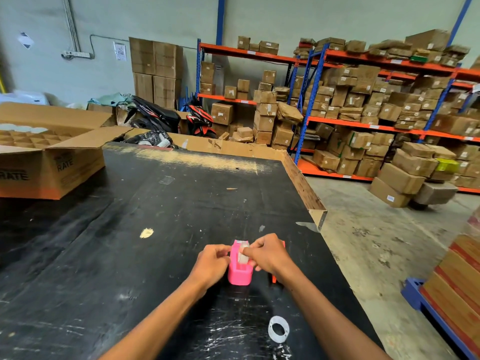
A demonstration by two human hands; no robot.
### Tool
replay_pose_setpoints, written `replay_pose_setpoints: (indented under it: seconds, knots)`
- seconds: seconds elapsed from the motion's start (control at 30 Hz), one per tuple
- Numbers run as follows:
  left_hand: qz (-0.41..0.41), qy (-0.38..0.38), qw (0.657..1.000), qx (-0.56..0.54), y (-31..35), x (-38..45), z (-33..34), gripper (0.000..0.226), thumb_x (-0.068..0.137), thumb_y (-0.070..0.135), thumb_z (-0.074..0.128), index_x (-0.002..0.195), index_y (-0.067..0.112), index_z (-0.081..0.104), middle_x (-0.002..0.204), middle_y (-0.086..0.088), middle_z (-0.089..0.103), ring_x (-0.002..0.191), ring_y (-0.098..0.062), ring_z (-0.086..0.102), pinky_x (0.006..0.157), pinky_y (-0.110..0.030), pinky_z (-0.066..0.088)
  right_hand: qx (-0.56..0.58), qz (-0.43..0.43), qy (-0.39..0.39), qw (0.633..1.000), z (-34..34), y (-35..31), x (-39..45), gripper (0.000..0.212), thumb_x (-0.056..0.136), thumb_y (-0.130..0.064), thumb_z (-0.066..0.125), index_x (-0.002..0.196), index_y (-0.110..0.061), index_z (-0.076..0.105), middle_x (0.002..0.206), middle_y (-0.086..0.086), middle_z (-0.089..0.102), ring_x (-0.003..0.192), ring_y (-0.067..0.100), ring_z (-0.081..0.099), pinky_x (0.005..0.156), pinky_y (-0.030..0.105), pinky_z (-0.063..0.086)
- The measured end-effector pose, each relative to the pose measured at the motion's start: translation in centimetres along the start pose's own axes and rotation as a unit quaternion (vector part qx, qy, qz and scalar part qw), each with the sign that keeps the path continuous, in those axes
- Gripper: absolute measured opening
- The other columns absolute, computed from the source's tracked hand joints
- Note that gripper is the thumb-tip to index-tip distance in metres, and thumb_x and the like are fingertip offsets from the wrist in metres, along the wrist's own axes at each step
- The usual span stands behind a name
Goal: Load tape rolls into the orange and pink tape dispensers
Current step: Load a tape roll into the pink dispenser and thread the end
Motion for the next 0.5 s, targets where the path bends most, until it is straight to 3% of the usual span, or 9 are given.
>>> replay_pose_setpoints:
  seconds: [0.1, 0.23, 0.37, 0.5]
  knots:
    - [0.030, -0.016, 0.999, 0.034, -1.2, 0.1, 0.3, 0.026, 0.093, 0.013, 0.055, 0.109, 0.018, 0.075, 0.111, 0.006, 0.073, 0.106, -0.005, 0.064, 0.079, -0.005, 0.042, -0.020, 0.001, -0.004, 1.000, 0.5, 0.6, 0.5, 0.029, 0.076, -0.019, 0.071, 0.077, 0.009, 0.071, 0.061, 0.007, 0.055, 0.056, 0.012, 0.046, 0.051, 0.023, 0.037]
    - [0.064, -0.016, 0.996, 0.067, -1.7, 0.2, 0.3, 0.026, 0.096, 0.020, 0.053, 0.108, 0.018, 0.075, 0.112, 0.010, 0.071, 0.108, 0.002, 0.058, 0.073, 0.006, 0.038, -0.034, 0.006, -0.020, 0.999, 1.3, 1.4, 1.0, 0.031, 0.075, -0.020, 0.074, 0.081, 0.010, 0.070, 0.066, 0.006, 0.058, 0.062, 0.013, 0.049, 0.058, 0.026, 0.040]
    - [0.074, 0.002, 0.994, 0.079, -2.2, 0.3, 0.4, 0.027, 0.096, 0.021, 0.052, 0.113, 0.016, 0.073, 0.119, 0.003, 0.071, 0.109, 0.003, 0.056, 0.073, 0.007, 0.036, -0.034, -0.001, -0.040, 0.999, 1.3, 1.5, 1.5, 0.028, 0.077, -0.017, 0.076, 0.083, 0.010, 0.072, 0.070, 0.008, 0.060, 0.067, 0.014, 0.051, 0.054, 0.023, 0.037]
    - [0.081, 0.011, 0.993, 0.081, -2.3, 0.5, 0.4, 0.028, 0.096, 0.022, 0.052, 0.114, 0.015, 0.073, 0.122, 0.002, 0.070, 0.110, 0.004, 0.054, 0.083, -0.009, 0.038, -0.031, 0.000, -0.060, 0.998, 1.5, 1.4, 2.1, 0.017, 0.075, -0.011, 0.078, 0.071, 0.005, 0.071, 0.065, 0.005, 0.059, 0.064, 0.012, 0.050, 0.055, 0.021, 0.039]
Point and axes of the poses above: each hand's wrist, its own x-axis towards the middle knuckle, its own z-axis out of the palm, y = z × x, the point moved 5 cm from there along x, towards the middle knuckle
